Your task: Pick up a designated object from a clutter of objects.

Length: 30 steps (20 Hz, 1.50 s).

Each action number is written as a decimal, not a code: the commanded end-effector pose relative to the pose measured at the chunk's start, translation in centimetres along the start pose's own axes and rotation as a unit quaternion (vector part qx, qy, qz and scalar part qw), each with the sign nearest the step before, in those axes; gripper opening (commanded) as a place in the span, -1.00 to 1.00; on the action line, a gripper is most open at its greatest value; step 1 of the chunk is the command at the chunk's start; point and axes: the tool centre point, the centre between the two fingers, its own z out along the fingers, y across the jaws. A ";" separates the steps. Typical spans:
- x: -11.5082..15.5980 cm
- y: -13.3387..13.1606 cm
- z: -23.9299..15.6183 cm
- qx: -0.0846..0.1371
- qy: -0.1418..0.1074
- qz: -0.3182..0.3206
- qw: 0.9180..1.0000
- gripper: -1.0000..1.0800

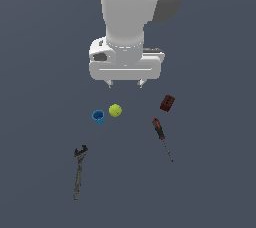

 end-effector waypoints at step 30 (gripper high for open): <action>4.9 -5.0 7.0 -0.017 0.009 -0.056 0.998 0.92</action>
